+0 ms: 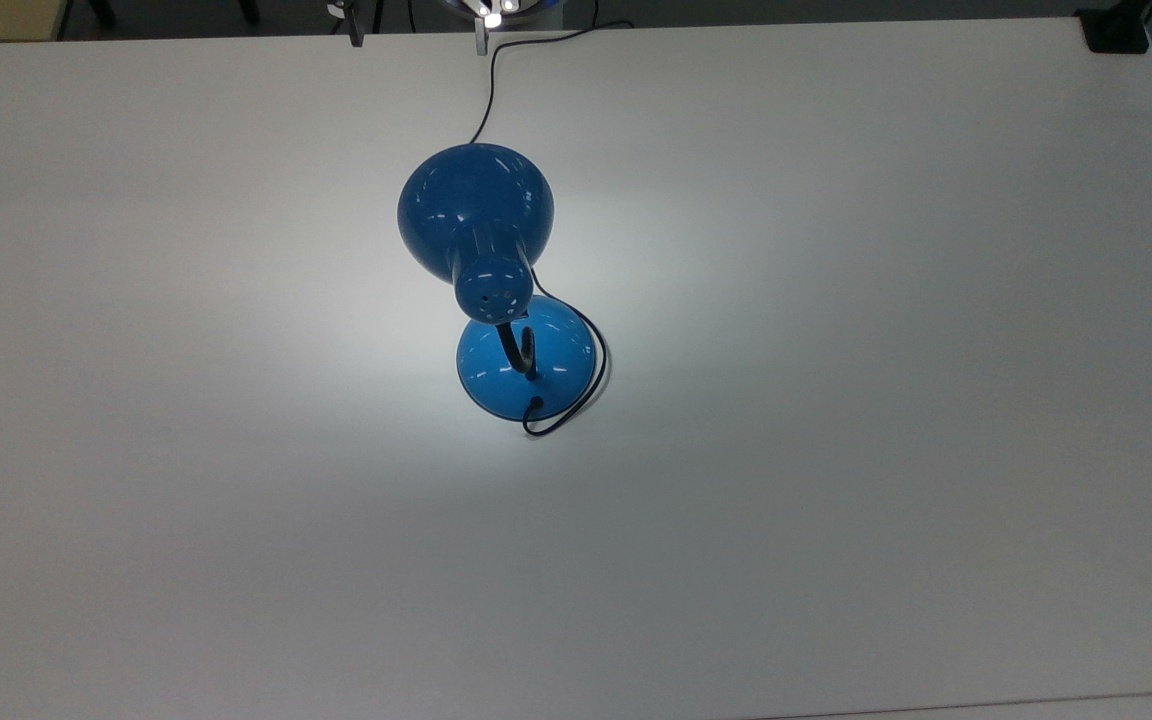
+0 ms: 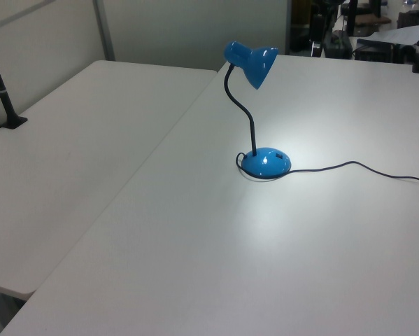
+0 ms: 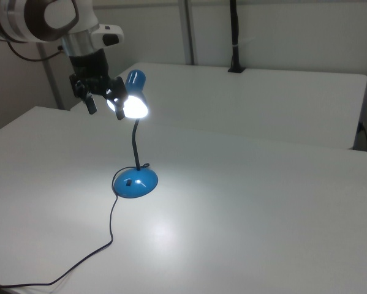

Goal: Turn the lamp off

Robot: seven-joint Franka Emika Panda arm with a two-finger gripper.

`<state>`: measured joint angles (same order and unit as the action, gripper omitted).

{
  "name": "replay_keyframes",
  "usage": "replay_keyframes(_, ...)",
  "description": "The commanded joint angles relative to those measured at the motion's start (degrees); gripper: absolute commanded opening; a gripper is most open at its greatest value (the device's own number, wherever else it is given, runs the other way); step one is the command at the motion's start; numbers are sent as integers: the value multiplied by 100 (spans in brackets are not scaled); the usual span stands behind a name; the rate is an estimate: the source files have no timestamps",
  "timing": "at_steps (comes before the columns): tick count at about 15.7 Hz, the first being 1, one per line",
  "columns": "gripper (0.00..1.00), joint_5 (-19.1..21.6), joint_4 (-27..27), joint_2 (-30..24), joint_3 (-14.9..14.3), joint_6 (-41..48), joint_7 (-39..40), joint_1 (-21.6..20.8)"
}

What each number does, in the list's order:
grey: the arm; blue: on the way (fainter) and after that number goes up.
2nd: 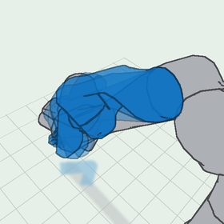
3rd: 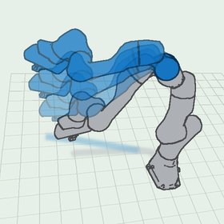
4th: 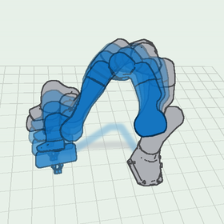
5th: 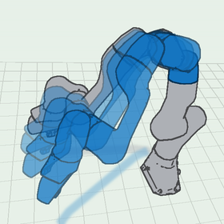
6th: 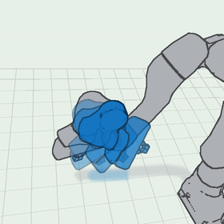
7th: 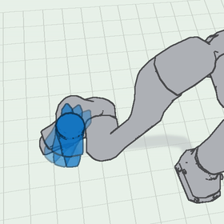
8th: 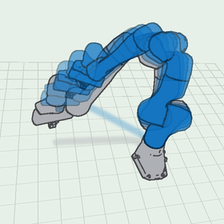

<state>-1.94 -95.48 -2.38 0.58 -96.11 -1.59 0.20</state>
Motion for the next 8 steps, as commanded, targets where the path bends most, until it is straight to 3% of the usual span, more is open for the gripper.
replay_keyframes(1,100,44,161,54,4,224,71,6)
replay_keyframes(8,100,44,161,54,4,286,80,-2)
